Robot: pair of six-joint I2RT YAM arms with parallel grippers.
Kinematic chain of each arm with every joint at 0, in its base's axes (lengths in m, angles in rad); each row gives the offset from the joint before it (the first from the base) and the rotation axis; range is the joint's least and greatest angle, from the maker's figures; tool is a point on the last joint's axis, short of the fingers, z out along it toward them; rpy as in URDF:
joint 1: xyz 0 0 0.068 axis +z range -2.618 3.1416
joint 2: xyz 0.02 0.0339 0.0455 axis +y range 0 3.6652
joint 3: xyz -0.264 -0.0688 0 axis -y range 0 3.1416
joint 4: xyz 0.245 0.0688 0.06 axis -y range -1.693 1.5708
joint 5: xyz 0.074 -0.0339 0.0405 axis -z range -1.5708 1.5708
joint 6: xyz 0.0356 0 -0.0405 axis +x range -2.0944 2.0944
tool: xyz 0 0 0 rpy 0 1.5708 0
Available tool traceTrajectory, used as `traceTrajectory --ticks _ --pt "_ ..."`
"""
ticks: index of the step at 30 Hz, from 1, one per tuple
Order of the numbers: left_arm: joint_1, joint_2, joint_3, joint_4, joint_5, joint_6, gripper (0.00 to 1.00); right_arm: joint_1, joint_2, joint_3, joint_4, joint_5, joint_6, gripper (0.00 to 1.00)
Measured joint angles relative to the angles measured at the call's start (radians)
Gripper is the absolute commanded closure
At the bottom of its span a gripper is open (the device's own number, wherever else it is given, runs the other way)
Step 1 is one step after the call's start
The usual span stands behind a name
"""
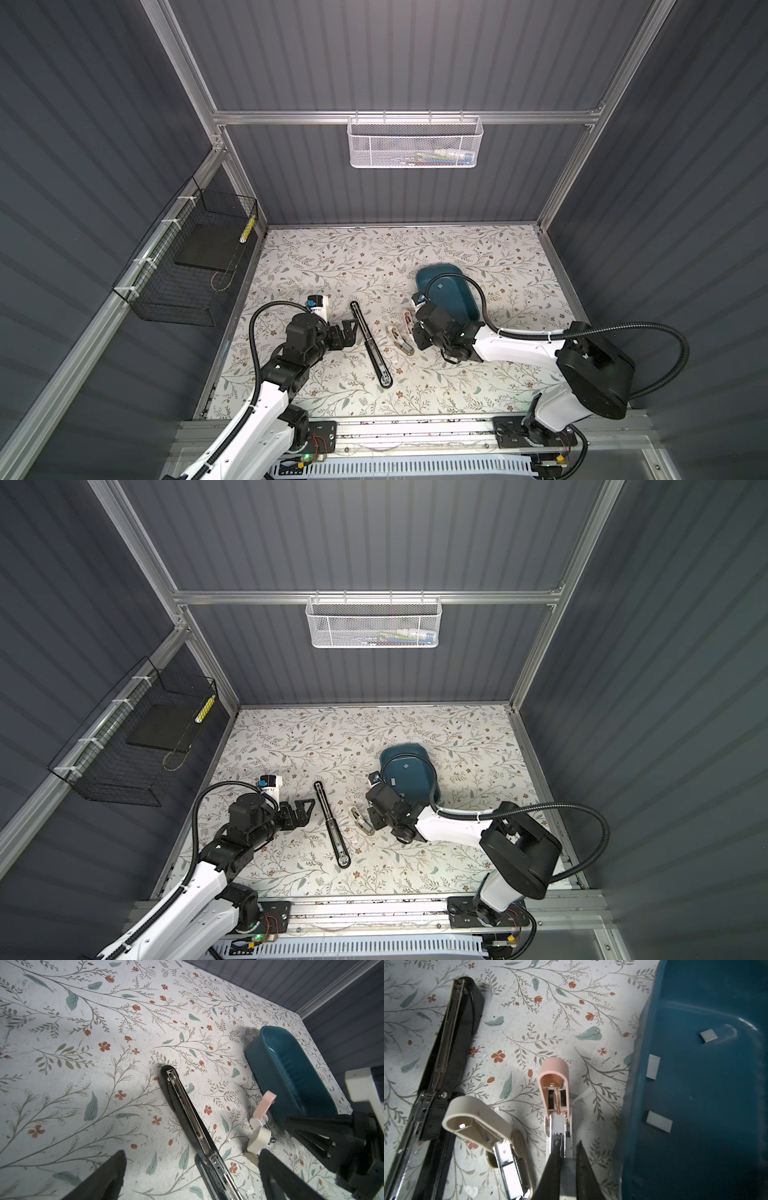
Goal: Load the staples into the stapler
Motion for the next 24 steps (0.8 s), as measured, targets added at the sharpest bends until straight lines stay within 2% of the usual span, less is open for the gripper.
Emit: traceTrajectory --ticks 11,24 --pt "0.000 0.000 0.000 0.000 0.000 0.000 0.01 0.000 0.005 -0.009 0.082 -0.032 0.000 0.91" --pt "0.000 0.000 0.000 0.000 0.000 0.000 0.01 0.000 0.098 -0.021 0.149 -0.021 -0.001 0.93"
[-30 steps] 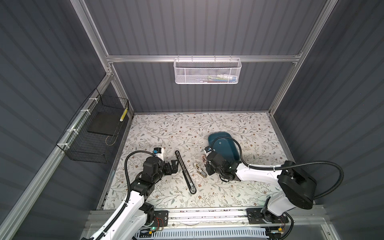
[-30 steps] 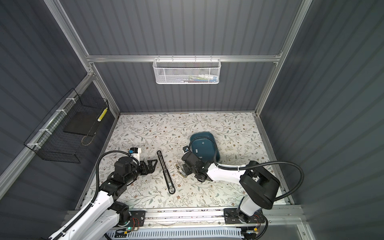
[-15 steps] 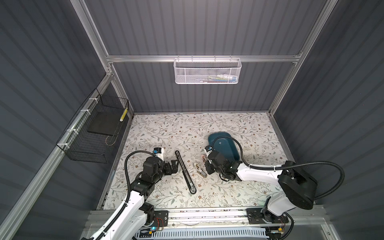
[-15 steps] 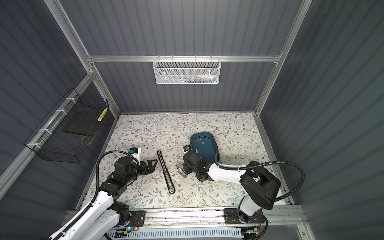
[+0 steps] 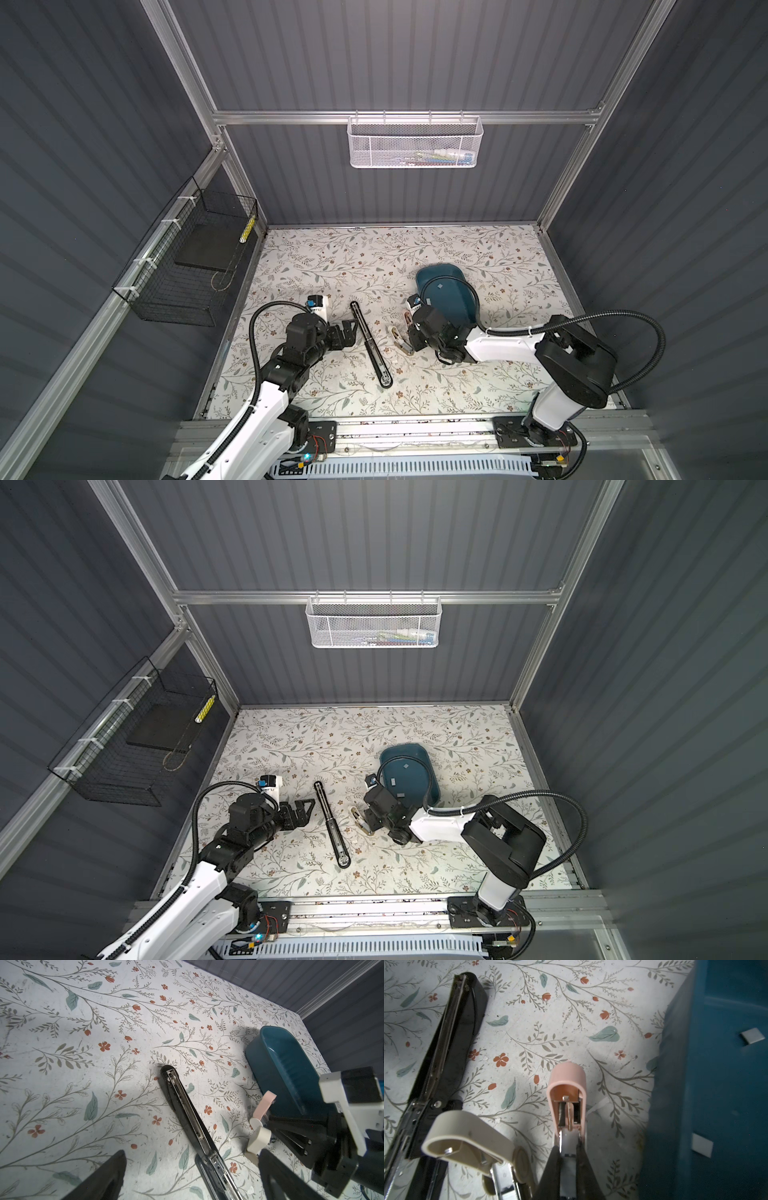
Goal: Load the staples into the stapler
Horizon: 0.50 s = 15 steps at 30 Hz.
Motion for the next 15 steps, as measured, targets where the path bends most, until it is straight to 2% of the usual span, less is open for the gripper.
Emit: traceTrajectory --ticks 15 --pt "0.000 0.007 0.000 0.000 0.000 0.000 0.01 0.000 0.000 -0.008 0.010 0.013 0.005 0.94"
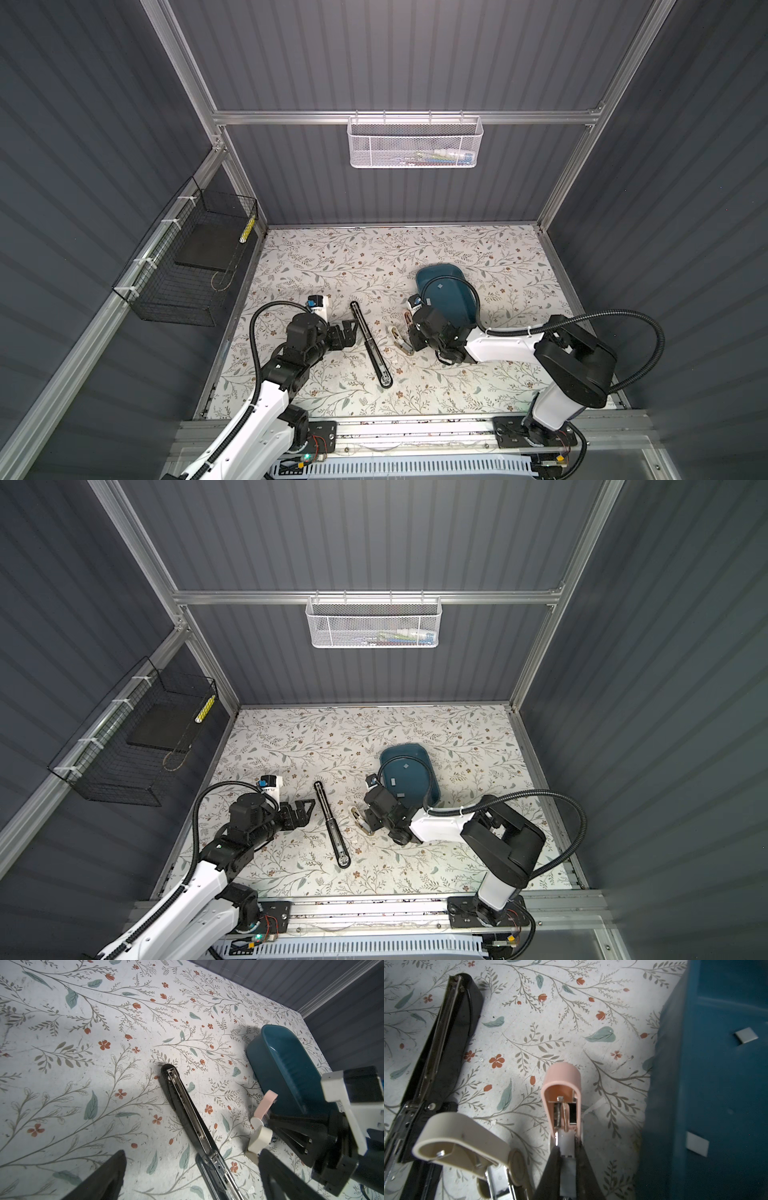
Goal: Load the staples into the stapler
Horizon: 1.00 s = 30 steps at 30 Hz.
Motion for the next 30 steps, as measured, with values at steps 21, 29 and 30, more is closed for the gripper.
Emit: traceTrajectory --ticks 21,29,30 --pt "0.000 0.005 0.000 0.000 0.000 0.000 0.01 0.009 -0.053 -0.020 -0.001 -0.001 0.008 0.94" --pt "0.000 0.005 0.000 0.000 0.000 0.000 0.01 0.010 -0.034 -0.020 0.000 -0.009 0.009 0.94" --pt "0.000 0.005 0.000 0.000 0.000 0.000 0.01 0.010 -0.029 -0.020 -0.001 -0.011 0.010 0.94"
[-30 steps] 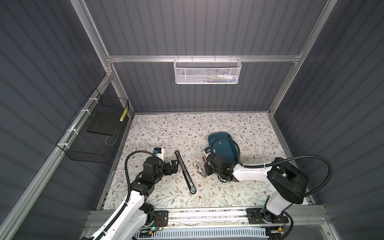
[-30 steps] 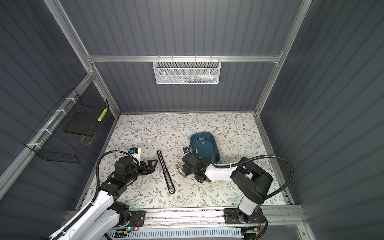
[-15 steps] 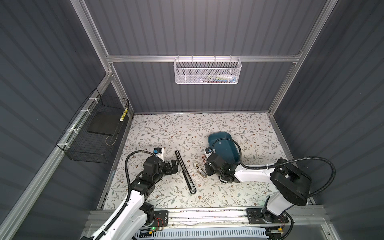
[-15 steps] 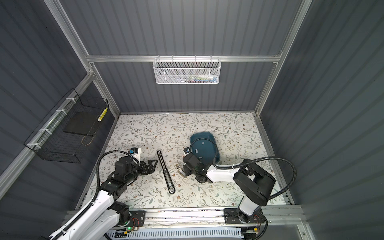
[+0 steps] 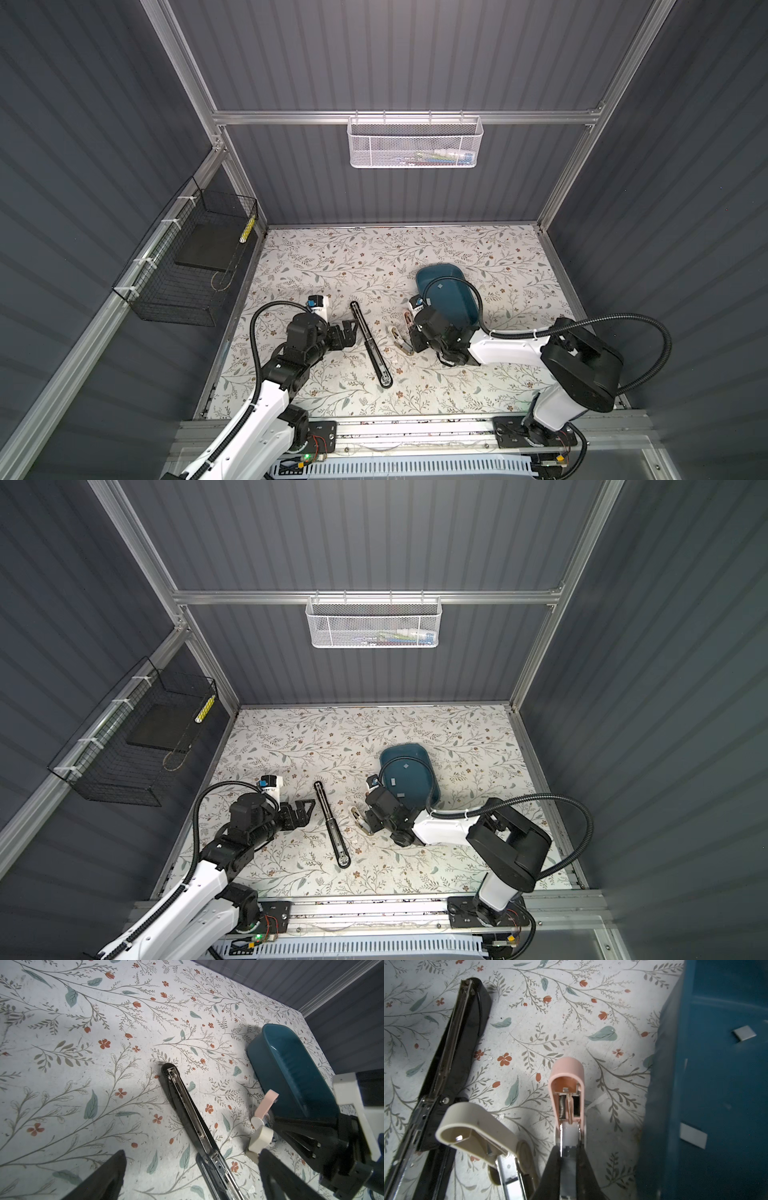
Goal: Load the staples into the stapler
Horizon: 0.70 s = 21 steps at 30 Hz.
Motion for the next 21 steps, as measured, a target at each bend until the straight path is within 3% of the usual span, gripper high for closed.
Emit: traceTrajectory --ticks 21 --pt "0.000 0.004 0.000 0.000 0.000 0.000 0.01 0.000 0.029 0.002 0.009 -0.001 0.001 0.94"
